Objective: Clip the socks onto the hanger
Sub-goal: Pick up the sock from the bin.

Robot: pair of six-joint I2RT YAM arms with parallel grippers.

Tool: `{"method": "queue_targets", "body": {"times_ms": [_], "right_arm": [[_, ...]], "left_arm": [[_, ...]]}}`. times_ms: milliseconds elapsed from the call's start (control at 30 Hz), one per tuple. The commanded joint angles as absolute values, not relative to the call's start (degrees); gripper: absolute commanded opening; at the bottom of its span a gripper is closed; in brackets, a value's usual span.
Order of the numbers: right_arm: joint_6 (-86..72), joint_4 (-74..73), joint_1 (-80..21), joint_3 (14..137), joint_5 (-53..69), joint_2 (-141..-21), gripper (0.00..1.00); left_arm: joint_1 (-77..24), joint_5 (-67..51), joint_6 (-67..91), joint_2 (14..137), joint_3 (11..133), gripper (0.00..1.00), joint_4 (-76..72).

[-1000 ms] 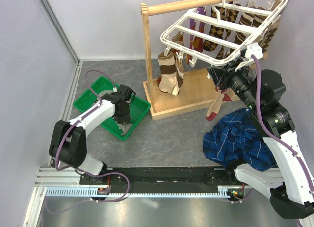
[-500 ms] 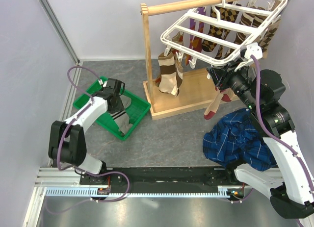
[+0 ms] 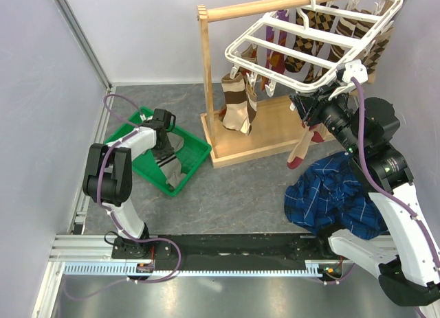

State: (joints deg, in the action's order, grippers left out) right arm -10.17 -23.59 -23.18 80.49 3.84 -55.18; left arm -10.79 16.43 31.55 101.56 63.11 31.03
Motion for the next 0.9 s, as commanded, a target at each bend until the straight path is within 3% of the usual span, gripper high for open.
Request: {"method": "queue_targets", "body": {"times_ms": [0, 100, 233, 367, 867], "right_arm": [[-7.82, -26.89, -23.47, 80.68, 2.55, -56.07, 0.0], [-7.82, -26.81, -23.47, 80.68, 2.64, -56.34, 0.0], [-7.82, -26.98, -23.47, 80.77, 2.64, -56.42, 0.0], [-7.91, -26.89, -23.47, 80.86, 2.72, -56.43, 0.0], [-7.91, -27.07, -23.38, 82.09, 3.25, -56.6, 0.0]], "left_arm": [[-10.63, 14.5, 34.1, 103.09, 64.07, 0.36, 29.36], [-10.63, 13.97, 34.01, 103.71, 63.72, 0.32, 29.35], [-10.63, 13.27, 33.84, 104.15, 63.63, 0.14, 29.36], [-10.63, 12.66, 32.44, 101.35, 63.55, 0.02, 29.36], [-16.51, 12.75, 14.95, 72.61, 64.25, 0.02, 27.87]]}}
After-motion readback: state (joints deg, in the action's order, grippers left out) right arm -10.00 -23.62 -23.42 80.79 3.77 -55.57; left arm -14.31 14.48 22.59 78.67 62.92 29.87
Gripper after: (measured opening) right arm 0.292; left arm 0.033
